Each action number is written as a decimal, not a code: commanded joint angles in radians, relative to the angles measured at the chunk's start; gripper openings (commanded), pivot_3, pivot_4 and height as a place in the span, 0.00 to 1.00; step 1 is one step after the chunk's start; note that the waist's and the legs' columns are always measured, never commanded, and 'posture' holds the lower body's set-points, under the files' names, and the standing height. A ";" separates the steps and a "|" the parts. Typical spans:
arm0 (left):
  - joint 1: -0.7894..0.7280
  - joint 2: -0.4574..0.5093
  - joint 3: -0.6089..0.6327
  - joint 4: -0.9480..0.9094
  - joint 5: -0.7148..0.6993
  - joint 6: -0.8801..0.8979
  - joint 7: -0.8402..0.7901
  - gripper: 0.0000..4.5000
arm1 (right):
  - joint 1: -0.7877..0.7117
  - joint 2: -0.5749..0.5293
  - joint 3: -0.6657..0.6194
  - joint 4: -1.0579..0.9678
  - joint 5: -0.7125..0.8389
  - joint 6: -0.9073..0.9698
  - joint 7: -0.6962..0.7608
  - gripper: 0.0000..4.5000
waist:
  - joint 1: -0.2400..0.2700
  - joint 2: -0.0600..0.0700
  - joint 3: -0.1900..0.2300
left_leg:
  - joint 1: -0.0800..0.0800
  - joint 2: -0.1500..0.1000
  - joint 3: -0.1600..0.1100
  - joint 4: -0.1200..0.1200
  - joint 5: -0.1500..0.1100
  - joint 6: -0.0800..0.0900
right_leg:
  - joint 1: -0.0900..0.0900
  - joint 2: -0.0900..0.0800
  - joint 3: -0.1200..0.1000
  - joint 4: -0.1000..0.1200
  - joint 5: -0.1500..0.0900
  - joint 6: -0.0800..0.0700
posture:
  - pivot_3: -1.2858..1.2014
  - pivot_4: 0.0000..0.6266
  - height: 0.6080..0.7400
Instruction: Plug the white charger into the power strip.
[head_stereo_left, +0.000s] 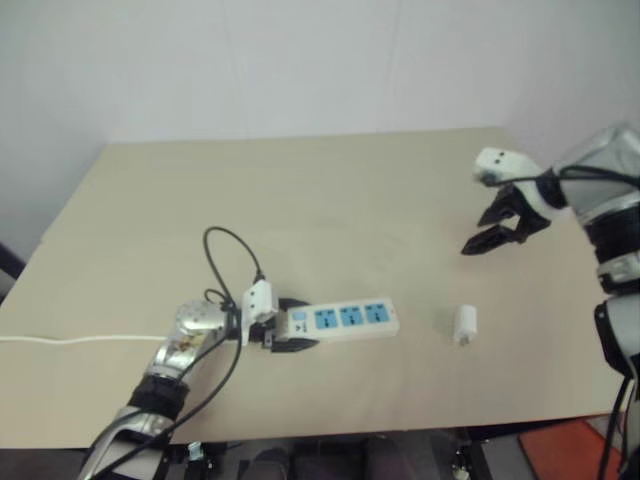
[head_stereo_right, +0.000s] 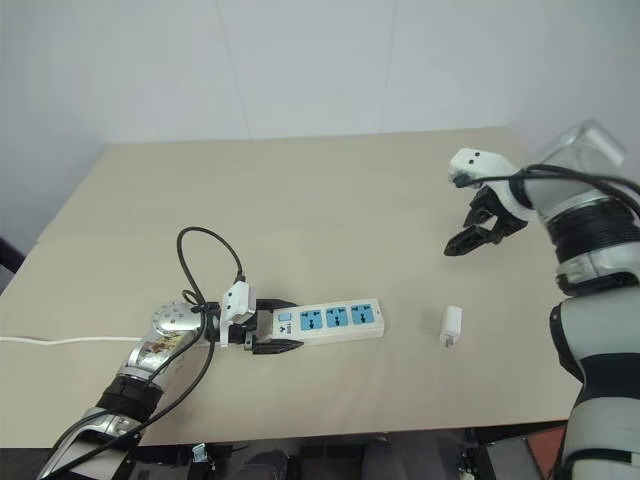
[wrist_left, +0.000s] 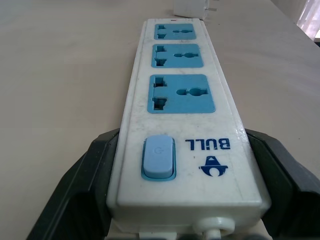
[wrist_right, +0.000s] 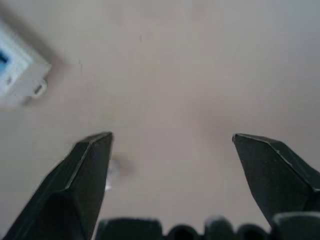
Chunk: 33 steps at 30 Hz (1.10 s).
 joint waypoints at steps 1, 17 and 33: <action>0.029 0.016 -0.005 0.004 0.020 0.017 0.006 0.73 | -0.097 -0.005 0.140 -0.041 0.061 0.411 0.011 1.00 | 0.002 0.000 0.000 | -0.002 -0.001 0.000 0.001 0.000 0.000 | -0.003 -0.001 0.000 0.002 0.000 0.000 | 0.52 0.24 1.00; 0.104 0.024 -0.001 -0.069 0.015 0.051 0.037 0.73 | -0.493 0.545 0.005 1.458 0.115 0.329 -0.485 1.00 | -0.018 0.001 -0.002 | 0.001 -0.002 0.001 -0.002 0.001 -0.003 | -0.003 -0.001 0.000 0.009 0.000 0.000 | 0.52 0.24 1.00; 0.103 0.028 -0.001 -0.078 0.013 0.059 0.040 0.73 | -0.477 0.426 -0.381 1.495 0.203 0.216 -0.947 1.00 | -0.015 0.000 -0.003 | 0.003 -0.004 0.001 -0.001 0.001 -0.002 | 0.001 -0.002 0.001 0.009 0.000 0.001 | 0.52 0.24 1.00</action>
